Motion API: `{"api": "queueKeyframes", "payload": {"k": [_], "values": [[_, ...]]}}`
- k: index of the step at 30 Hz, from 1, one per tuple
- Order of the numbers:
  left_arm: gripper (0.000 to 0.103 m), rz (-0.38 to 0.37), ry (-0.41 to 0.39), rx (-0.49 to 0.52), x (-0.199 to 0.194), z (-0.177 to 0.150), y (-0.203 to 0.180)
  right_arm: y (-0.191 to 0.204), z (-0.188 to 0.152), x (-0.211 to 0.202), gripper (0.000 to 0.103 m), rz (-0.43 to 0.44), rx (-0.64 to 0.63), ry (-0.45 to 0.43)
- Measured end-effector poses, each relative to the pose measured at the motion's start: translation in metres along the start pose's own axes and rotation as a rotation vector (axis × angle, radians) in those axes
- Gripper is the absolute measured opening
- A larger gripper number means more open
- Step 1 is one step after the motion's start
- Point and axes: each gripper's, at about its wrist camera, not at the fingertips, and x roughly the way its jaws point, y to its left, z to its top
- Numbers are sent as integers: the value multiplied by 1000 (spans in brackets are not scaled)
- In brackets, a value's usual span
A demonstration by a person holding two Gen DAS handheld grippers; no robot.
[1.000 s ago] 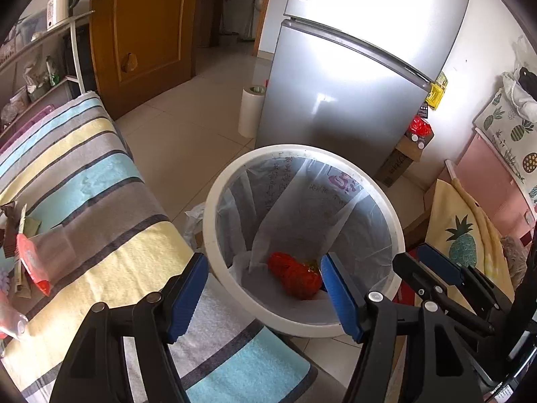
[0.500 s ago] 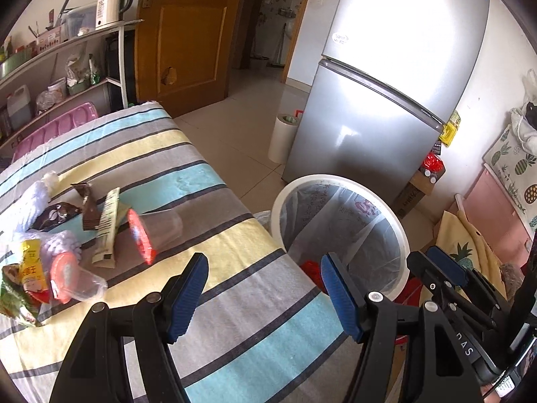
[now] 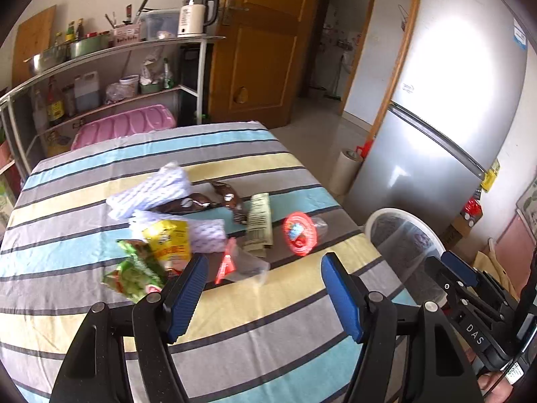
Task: Collect trash
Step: 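Move both tools back over the table toward the remaining trash, then grasp the green snack bag with the left tool while the right tool grasps the clear cup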
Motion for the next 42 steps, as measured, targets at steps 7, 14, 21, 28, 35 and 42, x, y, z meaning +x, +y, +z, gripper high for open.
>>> {"api": "queueKeyframes", "payload": {"k": [7,14,21,28,35,42], "values": [[70,87,-19,-83,-13,-2,57,38,9,24,53,82,-75,32],[77,117,3,-163,-13,-9,112,67,21,64,61,148,-126,103],[82,66,62,-192,5,-11,140,80,30,102,63,172,-138,162],[82,42,111,-206,27,-11,139,78,39,130,67,173,-128,222],[82,62,147,-209,45,-12,134,80,35,146,67,149,-135,259],[73,43,143,-221,47,-12,134,74,36,147,67,146,-107,265]]}}
